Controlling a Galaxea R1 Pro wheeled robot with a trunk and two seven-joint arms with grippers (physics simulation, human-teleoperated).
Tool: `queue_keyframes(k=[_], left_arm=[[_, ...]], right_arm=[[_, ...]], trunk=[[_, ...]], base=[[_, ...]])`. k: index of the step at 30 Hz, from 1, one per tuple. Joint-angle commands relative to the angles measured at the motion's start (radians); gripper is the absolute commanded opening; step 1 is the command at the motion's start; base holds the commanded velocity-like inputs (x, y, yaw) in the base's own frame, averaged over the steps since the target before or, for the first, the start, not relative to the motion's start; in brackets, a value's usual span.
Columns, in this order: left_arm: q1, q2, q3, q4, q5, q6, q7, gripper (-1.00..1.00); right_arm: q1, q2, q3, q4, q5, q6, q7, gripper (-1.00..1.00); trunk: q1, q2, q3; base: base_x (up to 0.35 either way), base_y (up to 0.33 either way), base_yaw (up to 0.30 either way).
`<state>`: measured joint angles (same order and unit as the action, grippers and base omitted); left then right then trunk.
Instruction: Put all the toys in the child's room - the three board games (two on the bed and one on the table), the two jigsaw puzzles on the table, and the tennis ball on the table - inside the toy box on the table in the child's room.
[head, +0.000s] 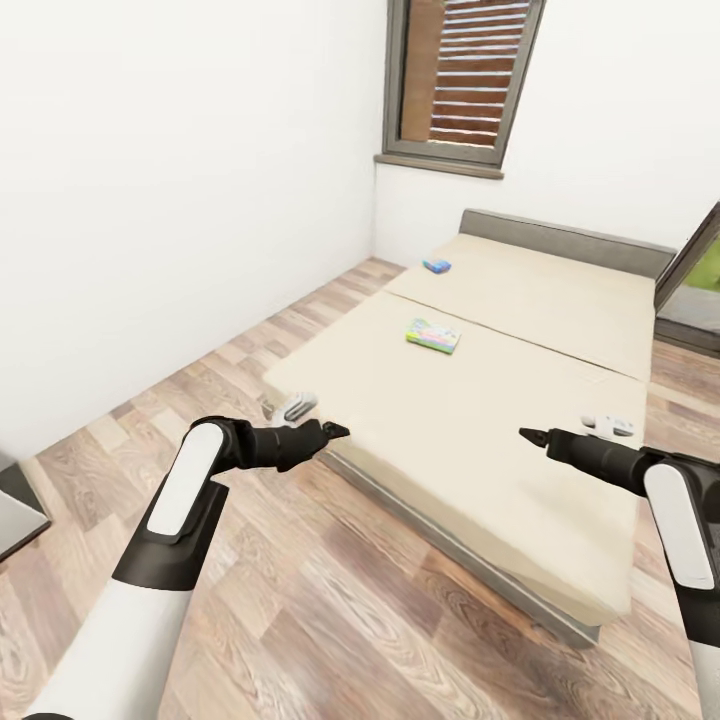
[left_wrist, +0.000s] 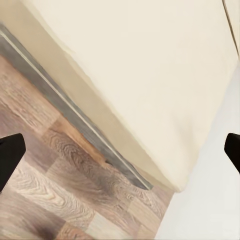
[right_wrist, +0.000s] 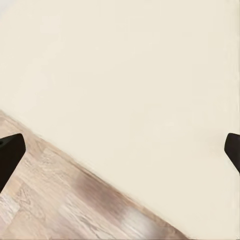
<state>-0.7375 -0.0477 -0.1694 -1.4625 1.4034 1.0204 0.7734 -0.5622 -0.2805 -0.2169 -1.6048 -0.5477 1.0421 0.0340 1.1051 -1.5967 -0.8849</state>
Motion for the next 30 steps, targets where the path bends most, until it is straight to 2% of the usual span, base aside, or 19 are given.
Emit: queue_keyframes(k=[1,14,21,30], left_arm=[[0.0,0.0,0.0,-0.001,0.009,0.001,0.01,1.0],[0.0,0.0,-0.002,-0.001,0.008,0.001,0.01,1.0],[0.0,0.0,-0.002,-0.001,0.009,0.001,0.01,1.0],[0.0,0.0,-0.002,-0.001,0.009,0.001,0.01,1.0]], right_arm=[[-0.001,0.0,-0.001,-0.001,0.002,0.005,0.003,1.0],[-0.01,0.031,0.002,0.029,0.001,0.005,-0.125,1.0],[-0.01,0.034,-0.004,0.038,0.0,0.005,-0.136,1.0],[-0.008,0.034,-0.005,0.078,-0.006,-0.005,-0.133,1.0]], trunk=[[0.0,0.0,0.0],[0.0,0.0,0.01],[0.0,0.0,0.012],[0.0,0.0,0.013]], base=[[0.258,0.246,-0.275],[0.262,0.24,-0.27],[0.265,0.231,-0.144],[0.264,0.241,-0.037]])
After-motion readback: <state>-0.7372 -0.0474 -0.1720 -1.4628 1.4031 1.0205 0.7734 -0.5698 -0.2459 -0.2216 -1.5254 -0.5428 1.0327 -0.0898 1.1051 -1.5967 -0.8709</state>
